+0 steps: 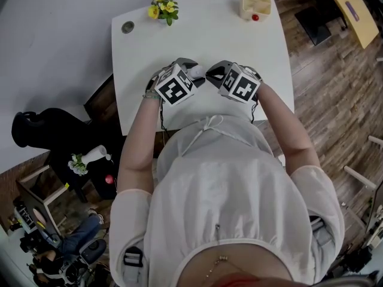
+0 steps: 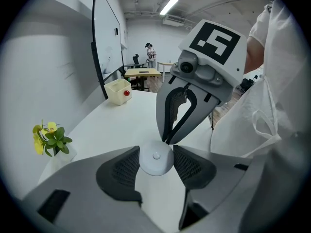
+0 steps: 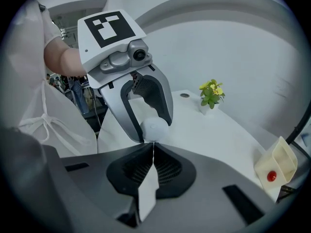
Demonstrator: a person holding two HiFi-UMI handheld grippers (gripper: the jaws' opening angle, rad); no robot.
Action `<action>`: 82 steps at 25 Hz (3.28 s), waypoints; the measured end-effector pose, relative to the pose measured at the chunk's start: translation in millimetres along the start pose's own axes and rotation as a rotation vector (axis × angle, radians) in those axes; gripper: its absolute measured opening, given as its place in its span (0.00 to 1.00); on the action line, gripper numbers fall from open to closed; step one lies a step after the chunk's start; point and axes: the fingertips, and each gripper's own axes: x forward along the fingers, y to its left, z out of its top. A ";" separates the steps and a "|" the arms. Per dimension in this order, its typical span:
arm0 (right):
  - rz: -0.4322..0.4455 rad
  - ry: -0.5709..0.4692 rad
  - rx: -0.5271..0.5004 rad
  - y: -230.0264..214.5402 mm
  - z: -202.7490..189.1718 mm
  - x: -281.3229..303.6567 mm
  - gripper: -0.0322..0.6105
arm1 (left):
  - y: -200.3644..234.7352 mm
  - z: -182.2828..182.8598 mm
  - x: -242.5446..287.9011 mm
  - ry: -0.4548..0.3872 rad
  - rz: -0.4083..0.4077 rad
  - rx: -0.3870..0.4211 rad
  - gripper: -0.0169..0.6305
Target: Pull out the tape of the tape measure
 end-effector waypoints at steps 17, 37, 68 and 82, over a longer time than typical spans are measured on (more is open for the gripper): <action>-0.088 0.065 0.191 -29.6 -34.7 -3.1 0.07 | 27.2 -26.4 6.9 0.009 0.074 -0.169 0.38; -0.206 0.101 0.438 -39.3 -65.7 -16.2 0.07 | 34.3 -74.2 -14.6 -0.013 0.159 -0.375 0.38; -0.413 0.185 0.606 -54.1 -126.6 -25.5 0.07 | 48.2 -143.9 -42.6 0.021 0.297 -0.491 0.38; -0.521 0.241 0.619 -79.3 -150.2 -52.2 0.07 | 72.1 -143.0 -52.0 0.034 0.370 -0.454 0.38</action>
